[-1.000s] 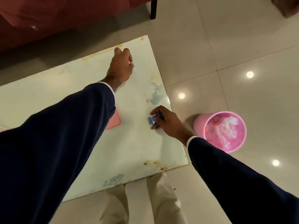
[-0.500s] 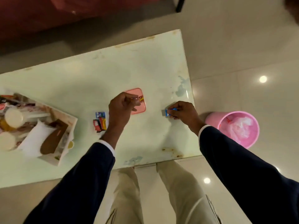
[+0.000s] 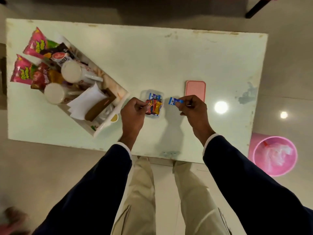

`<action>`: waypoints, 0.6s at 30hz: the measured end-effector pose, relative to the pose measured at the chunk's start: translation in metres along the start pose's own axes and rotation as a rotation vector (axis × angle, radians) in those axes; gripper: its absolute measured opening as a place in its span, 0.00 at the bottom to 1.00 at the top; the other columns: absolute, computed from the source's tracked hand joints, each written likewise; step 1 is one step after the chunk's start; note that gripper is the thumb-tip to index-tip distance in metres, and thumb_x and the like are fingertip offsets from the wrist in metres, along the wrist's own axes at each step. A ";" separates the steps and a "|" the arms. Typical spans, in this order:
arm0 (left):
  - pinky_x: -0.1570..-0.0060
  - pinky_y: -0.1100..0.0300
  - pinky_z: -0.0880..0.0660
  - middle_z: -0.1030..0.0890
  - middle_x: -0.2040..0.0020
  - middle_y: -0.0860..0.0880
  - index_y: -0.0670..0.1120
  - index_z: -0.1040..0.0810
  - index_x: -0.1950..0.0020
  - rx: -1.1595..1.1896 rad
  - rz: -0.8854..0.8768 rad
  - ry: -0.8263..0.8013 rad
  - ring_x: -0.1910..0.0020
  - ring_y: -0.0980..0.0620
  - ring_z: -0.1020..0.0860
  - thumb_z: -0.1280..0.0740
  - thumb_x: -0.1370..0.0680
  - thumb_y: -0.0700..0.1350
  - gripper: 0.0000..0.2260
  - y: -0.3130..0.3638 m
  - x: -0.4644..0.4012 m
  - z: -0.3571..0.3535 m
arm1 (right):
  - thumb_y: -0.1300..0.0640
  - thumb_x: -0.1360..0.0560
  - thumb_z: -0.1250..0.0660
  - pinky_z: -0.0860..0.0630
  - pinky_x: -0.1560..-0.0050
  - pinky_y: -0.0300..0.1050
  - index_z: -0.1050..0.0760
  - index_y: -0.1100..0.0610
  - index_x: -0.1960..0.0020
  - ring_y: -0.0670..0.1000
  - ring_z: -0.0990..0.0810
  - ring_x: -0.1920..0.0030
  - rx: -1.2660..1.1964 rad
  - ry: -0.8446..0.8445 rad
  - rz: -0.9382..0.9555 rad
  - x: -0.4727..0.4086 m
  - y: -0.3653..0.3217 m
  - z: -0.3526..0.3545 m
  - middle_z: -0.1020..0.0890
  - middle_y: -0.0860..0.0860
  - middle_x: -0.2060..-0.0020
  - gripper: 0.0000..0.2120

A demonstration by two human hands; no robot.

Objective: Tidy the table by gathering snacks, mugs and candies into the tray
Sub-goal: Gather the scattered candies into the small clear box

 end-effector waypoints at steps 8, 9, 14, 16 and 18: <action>0.60 0.78 0.27 0.14 0.54 0.48 0.41 0.19 0.51 -0.084 -0.121 -0.123 0.59 0.61 0.19 0.29 0.23 0.35 0.03 -0.007 -0.013 0.011 | 0.63 0.25 0.28 0.19 0.61 0.43 0.20 0.58 0.51 0.51 0.16 0.60 0.061 0.049 0.045 0.006 -0.009 -0.068 0.15 0.53 0.57 0.04; 0.61 0.79 0.28 0.15 0.54 0.49 0.42 0.19 0.50 -0.082 -0.134 -0.124 0.60 0.62 0.20 0.28 0.23 0.36 0.03 -0.006 -0.015 0.012 | 0.64 0.24 0.29 0.19 0.61 0.42 0.20 0.59 0.50 0.52 0.15 0.58 0.086 0.065 0.049 0.006 -0.009 -0.073 0.14 0.54 0.55 0.04; 0.59 0.77 0.28 0.22 0.46 0.51 0.47 0.22 0.42 -0.139 -0.206 -0.126 0.54 0.56 0.22 0.25 0.25 0.39 0.13 -0.013 -0.026 0.019 | 0.59 0.23 0.30 0.18 0.59 0.39 0.19 0.57 0.47 0.50 0.15 0.55 0.315 0.213 0.138 0.008 -0.008 -0.082 0.15 0.50 0.54 0.05; 0.59 0.77 0.28 0.24 0.46 0.50 0.47 0.22 0.41 -0.163 -0.199 -0.126 0.55 0.57 0.24 0.25 0.24 0.40 0.14 -0.020 -0.028 0.022 | 0.59 0.23 0.31 0.19 0.54 0.41 0.19 0.57 0.49 0.50 0.16 0.54 0.357 0.279 0.163 0.010 -0.005 -0.074 0.15 0.50 0.54 0.04; 0.61 0.75 0.28 0.22 0.46 0.49 0.47 0.23 0.40 -0.183 -0.160 -0.153 0.56 0.58 0.24 0.27 0.23 0.41 0.13 -0.027 -0.031 0.024 | 0.62 0.24 0.32 0.21 0.50 0.41 0.20 0.57 0.47 0.51 0.18 0.50 0.418 0.348 0.169 0.009 0.000 -0.060 0.17 0.52 0.50 0.07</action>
Point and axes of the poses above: each hand's wrist, its own x-axis away from the middle knuckle, its own z-axis out of the back of the hand, y = z × x, the point moved 1 cm from there along -x, towards the middle knuckle
